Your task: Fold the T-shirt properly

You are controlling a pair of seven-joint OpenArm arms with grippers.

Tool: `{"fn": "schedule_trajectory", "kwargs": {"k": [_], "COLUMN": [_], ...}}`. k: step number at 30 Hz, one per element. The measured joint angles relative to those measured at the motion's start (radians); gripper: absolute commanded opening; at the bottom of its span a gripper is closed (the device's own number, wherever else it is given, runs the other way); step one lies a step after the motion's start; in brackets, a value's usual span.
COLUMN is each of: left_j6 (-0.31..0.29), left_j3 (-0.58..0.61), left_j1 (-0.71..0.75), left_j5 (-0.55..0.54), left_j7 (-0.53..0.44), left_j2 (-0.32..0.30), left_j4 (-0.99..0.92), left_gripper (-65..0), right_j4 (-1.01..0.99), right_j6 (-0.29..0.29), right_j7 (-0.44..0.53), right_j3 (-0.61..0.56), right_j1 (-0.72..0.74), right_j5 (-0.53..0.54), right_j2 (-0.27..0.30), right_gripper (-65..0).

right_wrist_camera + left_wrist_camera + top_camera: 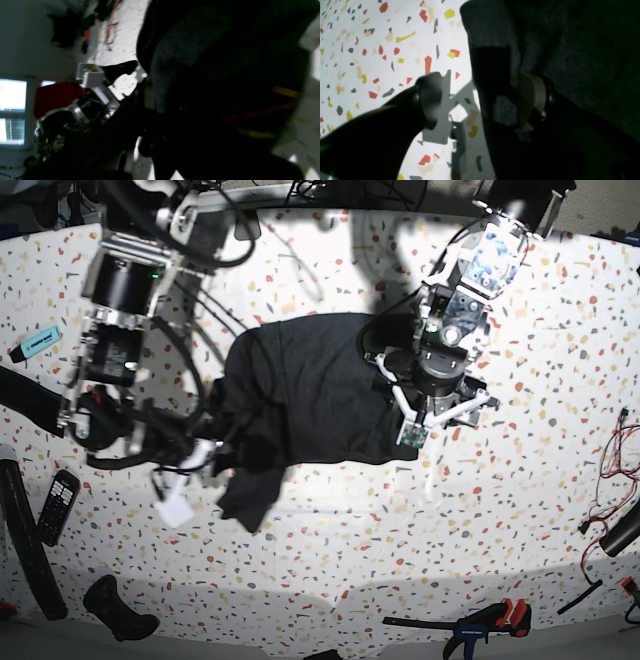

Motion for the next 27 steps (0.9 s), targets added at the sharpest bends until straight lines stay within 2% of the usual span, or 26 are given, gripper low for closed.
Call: {"fn": "schedule_trajectory", "kwargs": {"k": [6,8,9,11,13,20,23,24,27], "left_j6": [0.000,0.000,-0.031,-0.103,-0.127,-0.127,-0.142,-0.166,-0.180], "left_j3": [0.000,0.000,0.000,0.000,0.000,0.000,0.000,0.000,0.001], "left_j1": [0.000,0.000,0.000,-0.007,-0.027,-0.105,-0.142,-0.153,-0.177], "left_j5": [0.000,0.001,0.024,0.046,0.051,0.052,0.065,0.082,0.143], "left_j7": [0.000,0.000,0.008,0.042,0.088,0.155,0.247,0.289,0.350], "left_j2": [0.000,0.000,0.000,0.000,0.000,0.000,0.000,-0.001,-0.022], "left_j4": [0.000,0.000,0.000,0.000,0.000,0.000,0.002,0.003,0.003], "left_gripper": [-21.8,-21.8,-21.8,-21.8,-21.8,-21.8,-21.8,-21.8,-21.8], "right_j4": [0.000,0.000,0.000,0.000,0.000,0.000,0.000,0.000,0.000], "right_j6": [0.000,0.000,0.000,0.000,0.000,0.000,0.000,0.000,0.000], "right_j7": [-0.002,-0.001,-0.003,-0.004,-0.005,-0.004,-0.004,-0.005,-0.004], "right_j3": [-0.086,-0.105,-0.116,-0.130,-0.139,-0.138,-0.138,-0.138,-0.138], "right_j1": [-0.002,-0.003,-0.004,-0.009,-0.011,-0.009,-0.009,-0.009,-0.009], "right_j5": [-0.001,-0.051,-0.062,-0.064,-0.059,-0.056,-0.057,-0.057,-0.056], "right_j2": [-0.093,-0.110,-0.115,-0.120,-0.120,-0.120,-0.120,-0.120,-0.120], "right_gripper": [-65.0,-65.0,-65.0,-65.0,-65.0,-65.0,-65.0,-65.0,-65.0]}}
